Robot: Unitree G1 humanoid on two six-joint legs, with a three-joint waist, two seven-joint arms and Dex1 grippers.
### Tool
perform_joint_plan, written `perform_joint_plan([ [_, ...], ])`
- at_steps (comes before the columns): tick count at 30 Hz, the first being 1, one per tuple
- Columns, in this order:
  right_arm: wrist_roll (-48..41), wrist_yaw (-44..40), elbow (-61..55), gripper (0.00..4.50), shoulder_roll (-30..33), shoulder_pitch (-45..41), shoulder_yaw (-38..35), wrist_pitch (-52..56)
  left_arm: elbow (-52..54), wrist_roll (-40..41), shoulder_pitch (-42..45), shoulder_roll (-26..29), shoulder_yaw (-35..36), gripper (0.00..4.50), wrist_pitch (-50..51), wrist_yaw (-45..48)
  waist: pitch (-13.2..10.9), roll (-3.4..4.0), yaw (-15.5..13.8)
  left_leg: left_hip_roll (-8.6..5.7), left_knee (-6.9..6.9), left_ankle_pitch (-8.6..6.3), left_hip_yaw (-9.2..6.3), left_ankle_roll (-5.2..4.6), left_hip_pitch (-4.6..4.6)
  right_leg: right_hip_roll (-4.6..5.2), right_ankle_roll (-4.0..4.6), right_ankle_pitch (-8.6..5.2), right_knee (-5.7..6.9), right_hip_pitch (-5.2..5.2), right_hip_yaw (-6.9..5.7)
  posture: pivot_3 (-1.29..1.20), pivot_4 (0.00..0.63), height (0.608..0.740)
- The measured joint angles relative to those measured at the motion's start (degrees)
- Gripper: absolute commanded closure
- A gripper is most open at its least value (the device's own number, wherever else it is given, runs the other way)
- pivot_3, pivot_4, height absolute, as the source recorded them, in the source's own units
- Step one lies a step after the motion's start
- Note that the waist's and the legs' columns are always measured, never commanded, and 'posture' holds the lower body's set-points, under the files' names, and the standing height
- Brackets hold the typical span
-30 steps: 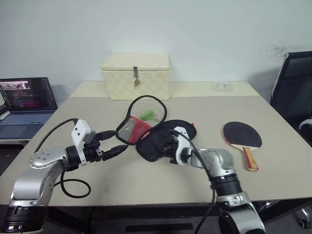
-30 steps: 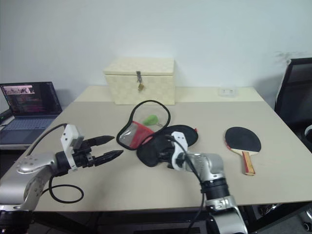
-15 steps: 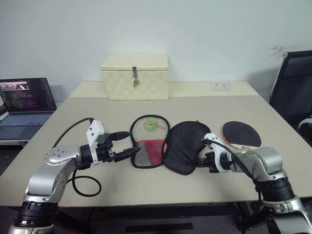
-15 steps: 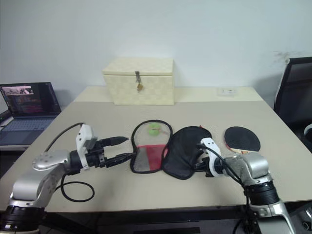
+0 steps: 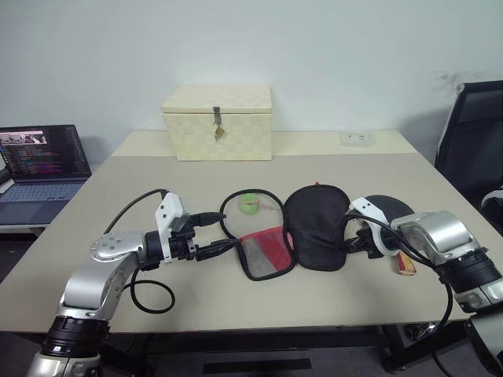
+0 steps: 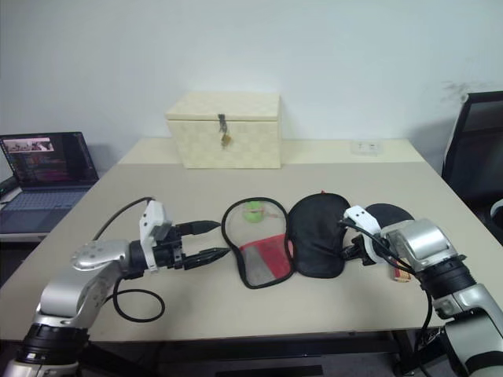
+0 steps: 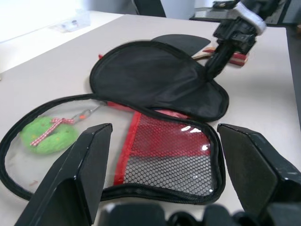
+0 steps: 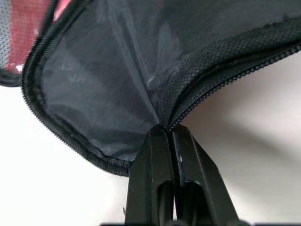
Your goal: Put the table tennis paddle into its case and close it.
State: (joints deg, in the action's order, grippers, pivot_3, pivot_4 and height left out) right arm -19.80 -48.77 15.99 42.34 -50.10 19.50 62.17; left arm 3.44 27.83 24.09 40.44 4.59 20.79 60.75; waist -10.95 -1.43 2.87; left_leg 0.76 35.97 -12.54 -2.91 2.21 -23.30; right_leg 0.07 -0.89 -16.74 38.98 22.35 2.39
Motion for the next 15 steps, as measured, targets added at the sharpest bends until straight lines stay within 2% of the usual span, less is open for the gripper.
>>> perform_joint_plan([
  [4, 2.91, -2.73, 3.49, 4.46, -0.02, -1.41, 0.97, -3.18, -0.57, -0.15, 0.31, -0.25, -0.08, 0.58, -0.06, 0.00, 0.00, 0.00, -0.03, -0.02, 0.00, 0.00, -0.02, 0.00, -0.02, 0.01, 0.00, 0.00, 0.00, 0.00, -0.01, 0.00, 0.150, 0.740],
  [7, 4.90, -3.49, 5.94, 3.87, -0.62, -1.46, 1.11, -5.08, -0.82, -0.27, 0.31, -0.54, -0.18, 0.58, -0.06, -0.01, 0.00, 0.00, -0.10, -0.03, 0.01, 0.00, -0.04, 0.00, -0.04, 0.05, 0.01, 0.00, 0.00, 0.00, -0.02, 0.00, 0.150, 0.740],
  [15, 8.61, -3.20, 8.70, 1.12, -0.41, -1.63, -0.20, -9.83, -0.84, -0.82, 1.19, -1.54, -0.84, 0.58, -0.12, 0.07, -0.03, 0.03, -0.18, -0.05, 0.03, 0.00, -0.04, 0.00, -0.05, 0.05, 0.01, 0.01, 0.01, 0.01, -0.04, 0.00, 0.150, 0.740],
])
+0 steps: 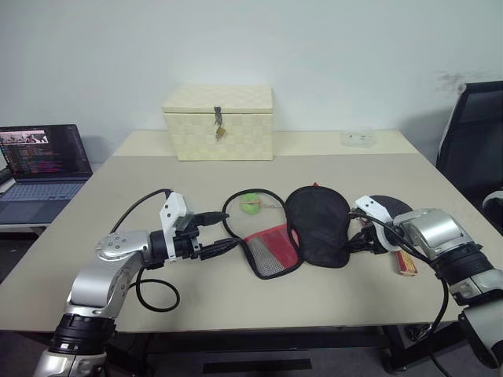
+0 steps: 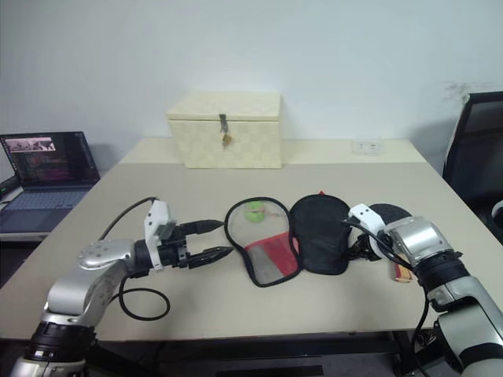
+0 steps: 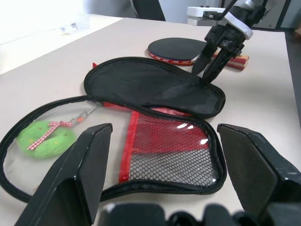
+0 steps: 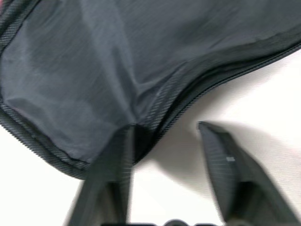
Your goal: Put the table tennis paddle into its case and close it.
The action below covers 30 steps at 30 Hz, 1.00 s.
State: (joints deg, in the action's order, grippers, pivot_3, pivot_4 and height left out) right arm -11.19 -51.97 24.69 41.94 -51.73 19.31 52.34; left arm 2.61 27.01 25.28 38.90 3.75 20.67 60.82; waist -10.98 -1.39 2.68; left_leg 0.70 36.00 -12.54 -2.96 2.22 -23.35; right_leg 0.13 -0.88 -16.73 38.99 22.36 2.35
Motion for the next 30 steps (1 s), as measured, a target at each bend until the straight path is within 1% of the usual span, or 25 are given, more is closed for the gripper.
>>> perform_joint_plan([
  [3, 0.94, 0.16, -0.27, 0.02, 3.05, -0.04, -3.16, -1.76, -0.04, -0.18, 0.23, -0.12, -0.09, 0.58, -0.04, 0.13, -0.01, 0.02, -0.21, -0.02, -0.01, 0.00, 0.02, 0.00, -0.01, 0.00, 0.00, 0.00, -0.01, 0.01, 0.00, 0.00, 0.150, 0.740],
  [6, 0.76, 1.86, -4.50, 0.02, 6.26, 1.96, -8.96, 0.63, -0.53, -0.31, 0.76, -0.72, -0.66, 0.58, -0.17, 0.80, -0.01, 0.01, -0.54, 0.01, -0.02, 0.00, -0.04, 0.00, -0.02, 0.02, 0.00, 0.00, -0.03, 0.00, 0.01, 0.00, 0.150, 0.740],
  [8, 0.64, 5.25, -8.64, 0.02, 6.32, 5.25, -13.62, 3.46, -1.10, 0.00, 2.21, -1.90, -0.97, 0.58, 0.19, 1.12, -0.01, 0.01, -0.74, 0.04, 0.00, 0.00, -0.07, 0.00, -0.02, 0.01, 0.02, 0.00, 0.01, 0.00, 0.00, 0.00, 0.150, 0.740],
  [11, 0.72, 12.98, -15.63, 0.02, 3.18, 12.15, -20.43, 8.95, -1.29, 1.08, 5.28, -2.73, -1.23, 0.58, 0.60, 1.83, -0.01, 0.01, -0.85, 0.03, 0.06, 0.01, -0.10, 0.01, -0.06, 0.00, 0.01, 0.00, 0.06, 0.00, 0.05, 0.00, 0.150, 0.740],
  [13, 1.09, 18.99, -20.32, 0.02, -0.24, 16.65, -25.59, 13.54, -1.52, 1.79, 7.30, -2.73, -1.27, 0.58, 1.36, 3.07, -0.01, 0.01, -0.83, 0.01, 0.07, 0.01, -0.07, 0.02, -0.07, -0.01, 0.01, 0.00, 0.09, 0.00, 0.04, 0.00, 0.150, 0.740],
  [17, 2.34, 28.85, -29.71, 0.02, -7.14, 22.14, -34.63, 21.48, -2.48, 2.77, 10.50, -2.62, -2.10, 0.58, 3.15, 6.74, -0.01, 0.02, -0.77, -0.01, 0.05, 0.01, -0.04, 0.02, -0.05, -0.09, -0.01, 0.00, 0.08, 0.00, 0.02, 0.00, 0.150, 0.740],
  [20, 3.33, 33.60, -33.40, 0.02, -10.94, 24.42, -38.18, 23.60, -2.92, 3.00, 11.76, -2.59, -3.13, 0.58, 3.51, 9.09, -0.01, 0.02, -0.76, -0.02, 0.06, 0.01, -0.01, 0.02, -0.03, -0.16, -0.02, 0.00, 0.08, 0.00, 0.03, 0.00, 0.150, 0.740],
  [23, 3.44, 36.85, -33.49, 0.02, -13.74, 24.88, -40.29, 23.68, -4.53, 2.63, 12.69, -2.67, -3.61, 0.58, 3.20, 10.02, -0.01, 0.02, -0.70, -0.01, 0.06, 0.02, 0.04, 0.01, -0.01, -0.20, -0.02, 0.01, 0.09, 0.00, 0.05, 0.00, 0.150, 0.740],
  [26, 3.24, 39.01, -31.95, 0.02, -16.50, 24.57, -41.87, 22.60, -5.23, 2.01, 13.06, -2.75, -3.62, 0.58, 2.67, 10.06, -0.01, 0.03, -0.68, -0.01, 0.05, 0.01, 0.04, 0.01, 0.00, -0.22, -0.02, 0.01, 0.08, 0.00, 0.07, 0.00, 0.150, 0.740],
  [30, 3.22, 40.19, -27.65, 0.02, -17.51, 23.16, -42.15, 18.21, -5.25, 1.75, 12.75, -2.71, -3.60, 0.58, 2.55, 9.91, 0.00, 0.02, -0.67, -0.01, 0.05, 0.01, 0.08, 0.00, 0.00, -0.21, -0.04, 0.02, 0.07, -0.01, 0.09, 0.00, 0.150, 0.740],
])
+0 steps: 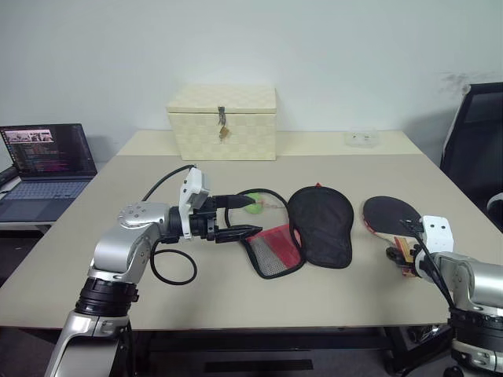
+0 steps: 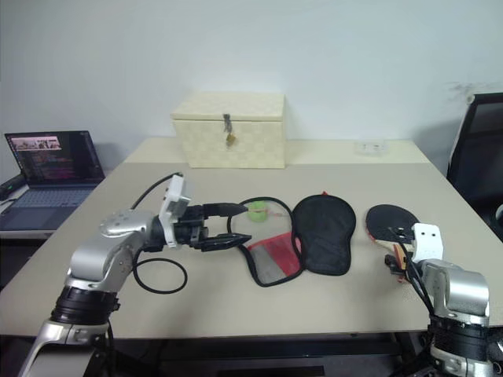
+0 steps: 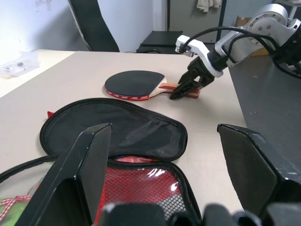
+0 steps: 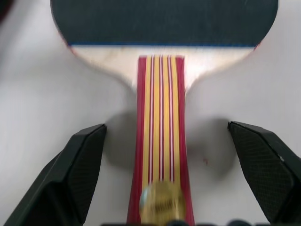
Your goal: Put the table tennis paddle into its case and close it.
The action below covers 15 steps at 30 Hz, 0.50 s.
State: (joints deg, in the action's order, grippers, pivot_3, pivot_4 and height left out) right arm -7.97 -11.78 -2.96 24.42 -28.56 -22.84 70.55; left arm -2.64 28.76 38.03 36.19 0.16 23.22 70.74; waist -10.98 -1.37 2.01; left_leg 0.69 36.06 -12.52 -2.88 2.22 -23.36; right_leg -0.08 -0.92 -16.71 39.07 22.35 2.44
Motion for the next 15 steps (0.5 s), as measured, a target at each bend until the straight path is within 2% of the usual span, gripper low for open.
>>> perform_joint_plan([
  [3, 0.02, 0.55, 2.06, 0.02, -0.09, -0.26, 0.75, -3.05, 0.00, -0.10, -0.81, 0.11, 0.03, 0.58, 0.00, -0.18, 0.00, 0.00, 0.02, 0.02, 0.01, 0.00, 0.00, 0.00, 0.02, 0.00, 0.00, 0.00, 0.01, -0.02, 0.00, 0.00, 0.150, 0.740],
  [6, 0.06, 1.09, 3.70, 0.58, -0.52, -0.69, 1.72, -5.43, 0.17, -0.16, -1.94, 0.67, 0.25, 0.58, 0.00, -0.46, 0.02, -0.03, 0.34, 0.03, 0.01, 0.00, 0.03, 0.00, 0.09, -0.01, 0.00, 0.00, 0.01, -0.07, 0.04, 0.00, 0.150, 0.740],
  [14, 0.02, 4.77, 5.78, 3.21, -2.55, -2.70, 2.22, -7.68, 2.54, -0.10, -5.20, 1.97, 1.92, 0.58, 0.08, -2.79, 0.02, -0.04, 0.73, 0.04, 0.00, 0.00, 0.06, 0.00, 0.16, -0.01, 0.00, 0.00, 0.02, -0.10, 0.08, 0.00, 0.150, 0.740],
  [15, 0.05, 5.37, 5.59, 3.42, -2.75, -2.94, 2.30, -7.49, 2.97, 0.01, -5.77, 2.06, 2.51, 0.58, 0.12, -3.42, 0.02, -0.03, 0.75, 0.03, -0.02, 0.00, 0.07, -0.01, 0.16, -0.01, 0.00, 0.00, 0.02, -0.09, 0.09, 0.00, 0.150, 0.740],
])
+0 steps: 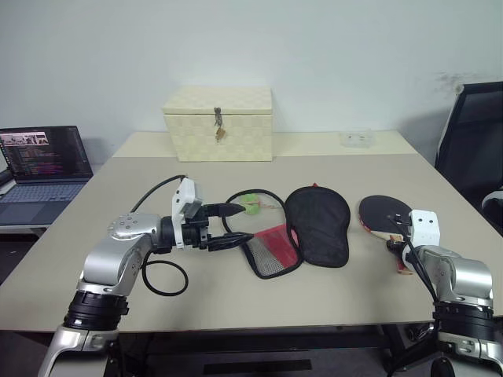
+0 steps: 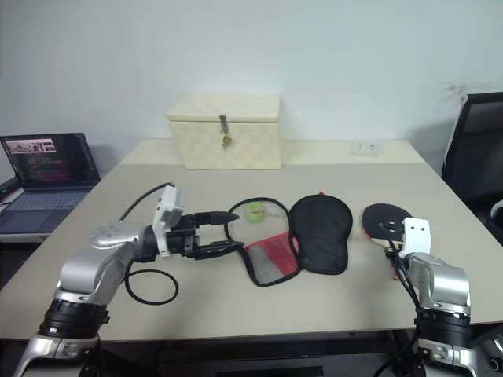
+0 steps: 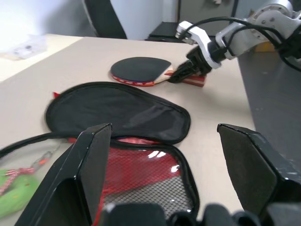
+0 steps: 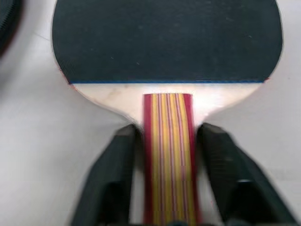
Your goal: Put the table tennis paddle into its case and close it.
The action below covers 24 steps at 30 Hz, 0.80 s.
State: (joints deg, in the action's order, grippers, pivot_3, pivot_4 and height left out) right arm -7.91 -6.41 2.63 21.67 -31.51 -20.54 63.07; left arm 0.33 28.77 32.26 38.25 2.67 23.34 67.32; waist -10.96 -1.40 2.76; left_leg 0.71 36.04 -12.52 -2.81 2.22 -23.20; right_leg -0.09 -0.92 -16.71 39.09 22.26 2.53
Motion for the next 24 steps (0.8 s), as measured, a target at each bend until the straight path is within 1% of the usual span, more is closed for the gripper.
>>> perform_joint_plan([
  [2, 0.02, 1.57, -2.29, 3.42, -1.53, -0.43, 0.18, 2.14, 0.59, 0.36, -1.93, 0.34, 1.98, 0.58, 0.26, -1.80, -0.01, 0.02, 0.18, 0.05, -0.04, 0.00, -0.02, 0.00, -0.02, 0.02, 0.01, 0.00, 0.02, 0.07, 0.03, 0.00, 0.150, 0.740],
  [5, -0.18, 3.29, -8.74, 3.42, -4.97, -1.24, 1.28, 6.52, 2.29, 0.75, -5.17, 0.97, 4.10, 0.58, 1.43, -3.21, -0.03, 0.05, 0.49, 0.13, -0.08, 0.00, -0.09, 0.00, -0.09, 0.06, 0.04, -0.01, 0.04, 0.16, 0.03, 0.00, 0.150, 0.740],
  [10, -0.57, 4.91, -17.25, 3.42, -9.64, -5.16, 4.16, 10.08, 4.65, 2.55, -7.14, 2.23, 4.57, 0.58, 3.06, -3.44, -0.04, 0.06, 0.37, 0.09, -0.05, 0.00, -0.17, 0.00, -0.19, 0.06, 0.05, -0.01, 0.02, 0.19, -0.02, 0.00, 0.150, 0.740],
  [13, -0.45, 6.71, -19.91, 3.42, -13.57, -6.90, 5.32, 11.07, 4.89, 2.75, -7.13, 2.50, 4.59, 0.58, 3.48, -3.69, -0.04, 0.06, 0.35, 0.06, -0.05, 0.00, -0.16, 0.00, -0.20, 0.06, 0.05, -0.01, 0.02, 0.19, -0.03, 0.00, 0.150, 0.740],
  [17, -0.13, 8.69, -20.28, 3.42, -17.85, -7.15, 6.11, 11.32, 5.06, 2.76, -7.13, 2.50, 4.57, 0.58, 3.65, -4.15, -0.04, 0.07, 0.31, 0.04, -0.06, 0.00, -0.16, 0.00, -0.25, 0.12, 0.05, -0.01, -0.01, 0.25, -0.04, 0.00, 0.150, 0.740],
  [19, 0.11, 9.26, -20.26, 3.42, -17.95, -7.15, 6.34, 10.84, 5.39, 2.76, -7.13, 2.49, 4.53, 0.58, 3.68, -4.23, -0.04, 0.07, 0.30, 0.03, -0.05, 0.00, -0.14, 0.00, -0.35, 0.14, 0.05, -0.01, 0.00, 0.35, -0.06, 0.00, 0.150, 0.740],
  [21, 0.67, 9.68, -19.50, 3.42, -16.47, -7.15, 6.43, 8.65, 6.03, 2.77, -7.12, 2.49, 4.48, 0.58, 3.70, -4.23, -0.04, 0.07, 0.18, 0.01, -0.03, 0.00, -0.17, 0.01, -0.49, 0.15, 0.04, -0.01, 0.01, 0.45, -0.06, 0.00, 0.150, 0.740],
  [24, 2.29, 8.94, -13.76, 3.42, -7.59, -8.10, 5.48, 2.61, 6.25, 2.76, -7.13, 2.52, 4.33, 0.58, 3.70, -4.15, -0.05, 0.09, -0.67, -0.12, 0.02, 0.01, -0.11, 0.00, -0.64, 0.15, -0.01, 0.02, 0.01, 0.60, -0.11, 0.00, 0.150, 0.740],
])
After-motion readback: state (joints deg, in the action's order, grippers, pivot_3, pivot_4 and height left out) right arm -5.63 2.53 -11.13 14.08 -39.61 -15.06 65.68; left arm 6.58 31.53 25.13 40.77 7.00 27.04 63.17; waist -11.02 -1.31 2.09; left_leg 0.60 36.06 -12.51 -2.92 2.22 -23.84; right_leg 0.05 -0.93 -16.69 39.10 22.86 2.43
